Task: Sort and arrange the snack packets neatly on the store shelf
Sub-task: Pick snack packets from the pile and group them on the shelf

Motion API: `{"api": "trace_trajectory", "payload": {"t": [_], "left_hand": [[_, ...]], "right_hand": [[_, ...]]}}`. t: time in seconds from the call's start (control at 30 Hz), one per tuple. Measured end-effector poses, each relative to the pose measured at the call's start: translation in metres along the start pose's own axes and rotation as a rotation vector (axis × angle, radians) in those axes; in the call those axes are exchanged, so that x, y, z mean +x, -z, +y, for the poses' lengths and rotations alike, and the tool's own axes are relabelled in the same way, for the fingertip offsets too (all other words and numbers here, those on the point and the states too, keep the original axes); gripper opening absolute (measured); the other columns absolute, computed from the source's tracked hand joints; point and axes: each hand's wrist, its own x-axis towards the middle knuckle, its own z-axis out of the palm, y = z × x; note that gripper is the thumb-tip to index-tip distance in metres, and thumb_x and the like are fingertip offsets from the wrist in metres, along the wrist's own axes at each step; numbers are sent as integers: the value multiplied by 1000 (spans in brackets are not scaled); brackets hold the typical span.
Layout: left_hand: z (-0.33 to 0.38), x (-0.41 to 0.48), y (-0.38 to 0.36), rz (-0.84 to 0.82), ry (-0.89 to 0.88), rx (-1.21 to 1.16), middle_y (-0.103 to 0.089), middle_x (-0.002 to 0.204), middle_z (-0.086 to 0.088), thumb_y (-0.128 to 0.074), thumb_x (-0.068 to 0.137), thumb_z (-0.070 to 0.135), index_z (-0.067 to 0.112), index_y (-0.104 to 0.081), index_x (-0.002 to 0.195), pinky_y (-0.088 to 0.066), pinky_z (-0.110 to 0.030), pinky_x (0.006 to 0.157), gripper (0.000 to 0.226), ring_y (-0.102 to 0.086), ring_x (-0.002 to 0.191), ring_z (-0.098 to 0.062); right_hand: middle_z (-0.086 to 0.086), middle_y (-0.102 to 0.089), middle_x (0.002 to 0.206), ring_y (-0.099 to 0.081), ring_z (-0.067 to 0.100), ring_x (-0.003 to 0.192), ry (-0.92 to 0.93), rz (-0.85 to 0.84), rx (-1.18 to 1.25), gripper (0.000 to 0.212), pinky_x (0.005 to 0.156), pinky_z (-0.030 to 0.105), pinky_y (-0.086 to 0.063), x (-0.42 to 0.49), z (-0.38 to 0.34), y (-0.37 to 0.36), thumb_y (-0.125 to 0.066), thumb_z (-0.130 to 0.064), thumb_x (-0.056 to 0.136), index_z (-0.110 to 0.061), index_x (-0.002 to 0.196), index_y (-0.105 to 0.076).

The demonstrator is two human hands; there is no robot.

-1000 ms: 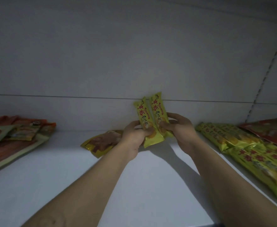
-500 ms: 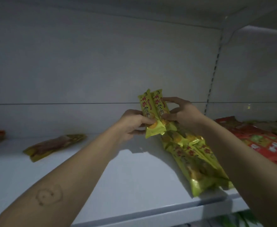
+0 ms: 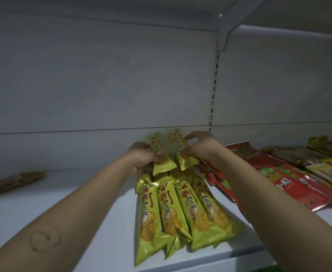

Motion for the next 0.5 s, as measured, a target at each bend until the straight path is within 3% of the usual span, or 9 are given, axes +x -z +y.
{"api": "trace_trajectory", "payload": {"t": [0.1, 0.17, 0.23, 0.3, 0.37, 0.43, 0.5], "left_hand": [[-4, 1, -3, 10, 9, 108, -70, 88, -11, -84, 76, 7, -3, -53, 126, -60, -42, 80, 60, -72, 78, -30], [-6, 2, -2, 8, 16, 156, -70, 82, -9, -85, 75, 9, 7, -60, 94, -59, -46, 84, 31, -70, 70, -28], [-7, 3, -4, 8, 10, 191, -68, 81, -7, -85, 76, 14, 17, -55, 80, -60, -44, 84, 30, -66, 59, -23], [-7, 5, -7, 31, -23, 251, -65, 79, -3, -86, 75, 22, 21, -55, 76, -59, -39, 76, 31, -61, 56, -19], [-7, 8, -10, 64, -63, 342, -62, 73, 3, -87, 74, 30, 23, -56, 72, -56, -31, 68, 31, -61, 60, -16], [-8, 12, -12, 66, -90, 423, -64, 64, 6, -85, 75, 37, 23, -59, 71, -52, -21, 57, 29, -61, 55, -11], [-9, 14, -13, 56, -103, 482, -72, 71, -1, -81, 78, 42, 18, -67, 79, -46, -15, 45, 28, -60, 53, -9]], "right_hand": [[10, -57, 134, -56, 26, 117, -8, -33, -49, 42, 82, 27, -44, 6, 6, -9, -76, -24, 86, -13, 124, -63], [9, -59, 130, -55, 26, 114, -13, -31, -56, 32, 80, 28, -42, 8, 10, -15, -73, -21, 89, -11, 118, -65], [9, -61, 121, -57, 24, 105, -24, 19, -44, 19, 79, 31, -48, 8, 15, -19, -66, -12, 92, -12, 111, -65], [6, -58, 105, -60, 25, 99, -32, 88, 1, 20, 69, 31, -53, 8, 18, -19, -55, 0, 92, -15, 102, -64], [2, -54, 96, -60, 23, 87, -5, 135, 6, 27, 54, 24, -43, 7, 20, -19, -49, 5, 89, -15, 99, -63], [2, -54, 95, -56, 21, 81, 33, 143, -45, 28, 54, 23, -39, 5, 22, -20, -51, 5, 87, -12, 105, -64], [2, -55, 98, -57, 22, 81, 58, 133, -139, 27, 61, 24, -43, 4, 24, -22, -56, 1, 87, -12, 109, -63]]}}
